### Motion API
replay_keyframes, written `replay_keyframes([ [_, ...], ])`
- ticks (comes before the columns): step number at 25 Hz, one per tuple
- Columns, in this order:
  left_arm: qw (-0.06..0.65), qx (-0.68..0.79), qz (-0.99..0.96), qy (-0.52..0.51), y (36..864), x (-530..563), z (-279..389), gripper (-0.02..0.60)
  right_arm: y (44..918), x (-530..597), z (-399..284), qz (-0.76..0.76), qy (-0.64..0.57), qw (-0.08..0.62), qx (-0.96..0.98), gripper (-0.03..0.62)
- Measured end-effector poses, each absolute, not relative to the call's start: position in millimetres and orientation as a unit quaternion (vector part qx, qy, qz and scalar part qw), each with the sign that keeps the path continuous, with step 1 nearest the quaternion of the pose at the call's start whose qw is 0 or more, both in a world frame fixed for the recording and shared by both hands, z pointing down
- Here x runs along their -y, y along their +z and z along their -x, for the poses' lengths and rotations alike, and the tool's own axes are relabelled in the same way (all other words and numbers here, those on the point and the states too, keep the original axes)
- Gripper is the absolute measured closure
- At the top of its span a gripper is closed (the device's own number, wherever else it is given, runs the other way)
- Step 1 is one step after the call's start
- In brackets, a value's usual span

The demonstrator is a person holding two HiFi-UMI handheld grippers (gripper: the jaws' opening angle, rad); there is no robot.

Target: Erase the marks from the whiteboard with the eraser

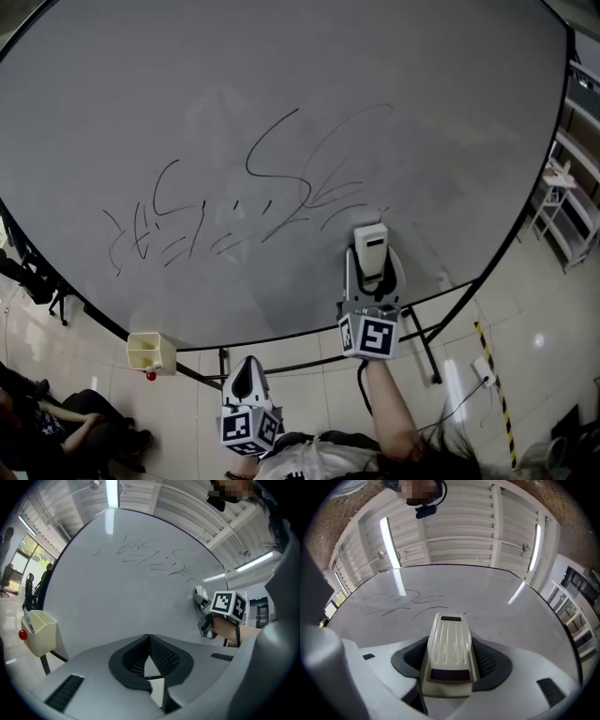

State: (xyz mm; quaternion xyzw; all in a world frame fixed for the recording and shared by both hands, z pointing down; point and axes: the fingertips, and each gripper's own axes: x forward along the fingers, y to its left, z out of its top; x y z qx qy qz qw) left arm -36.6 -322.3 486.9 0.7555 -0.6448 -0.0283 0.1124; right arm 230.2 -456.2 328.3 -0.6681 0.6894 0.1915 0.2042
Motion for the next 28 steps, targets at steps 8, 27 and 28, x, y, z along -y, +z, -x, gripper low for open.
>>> replay_keyframes([
  [8,0.110,0.651,-0.750,-0.024,491,315,57,0.586,374,472,-427,0.754,-0.036,0.333,-0.565,0.315],
  [27,0.096,0.640,-0.762,-0.039,482,299,63,0.586,291,465,-324,0.717,0.096,0.251,-0.643,0.315],
  [28,0.099,0.640,-0.761,-0.040,483,298,64,0.586,287,463,-309,0.711,0.107,0.245,-0.650,0.315],
])
